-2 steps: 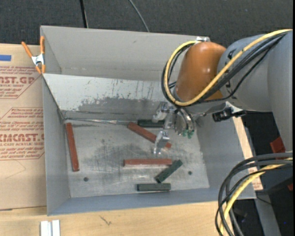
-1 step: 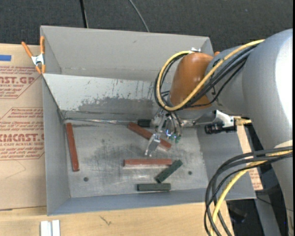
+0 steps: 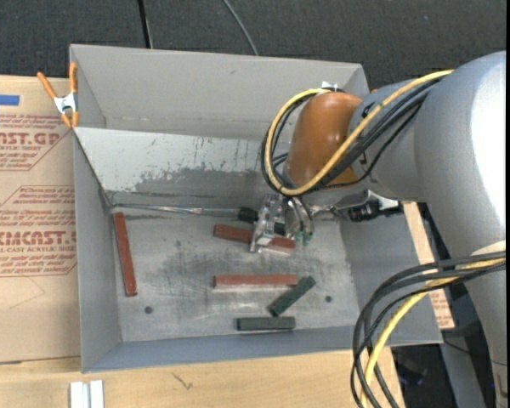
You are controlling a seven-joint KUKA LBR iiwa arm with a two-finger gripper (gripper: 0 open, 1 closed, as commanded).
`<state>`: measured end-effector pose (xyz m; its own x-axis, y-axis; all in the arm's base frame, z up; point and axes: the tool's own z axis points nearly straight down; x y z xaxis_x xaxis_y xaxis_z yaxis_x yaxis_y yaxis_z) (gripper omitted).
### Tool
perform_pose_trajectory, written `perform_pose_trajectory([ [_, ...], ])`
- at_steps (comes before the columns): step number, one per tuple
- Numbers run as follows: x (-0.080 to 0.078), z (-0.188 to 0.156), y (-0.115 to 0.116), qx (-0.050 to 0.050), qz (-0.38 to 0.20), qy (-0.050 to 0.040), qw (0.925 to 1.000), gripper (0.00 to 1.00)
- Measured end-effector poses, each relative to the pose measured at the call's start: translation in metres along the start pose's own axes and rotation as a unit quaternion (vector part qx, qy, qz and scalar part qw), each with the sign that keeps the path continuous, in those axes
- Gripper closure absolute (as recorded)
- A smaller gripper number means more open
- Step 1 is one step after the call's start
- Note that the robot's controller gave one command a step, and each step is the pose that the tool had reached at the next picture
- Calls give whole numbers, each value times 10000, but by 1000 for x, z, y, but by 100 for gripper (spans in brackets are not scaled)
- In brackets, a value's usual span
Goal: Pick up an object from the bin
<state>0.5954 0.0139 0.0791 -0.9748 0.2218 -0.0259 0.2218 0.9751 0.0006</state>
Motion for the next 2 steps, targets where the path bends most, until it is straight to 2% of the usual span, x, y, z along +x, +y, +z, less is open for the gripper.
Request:
perform_pose_trajectory([
  [1,0,0,0,-1,0,0,10000,100],
  [2,-3,-64,1,-6,-4,95,10000,100],
])
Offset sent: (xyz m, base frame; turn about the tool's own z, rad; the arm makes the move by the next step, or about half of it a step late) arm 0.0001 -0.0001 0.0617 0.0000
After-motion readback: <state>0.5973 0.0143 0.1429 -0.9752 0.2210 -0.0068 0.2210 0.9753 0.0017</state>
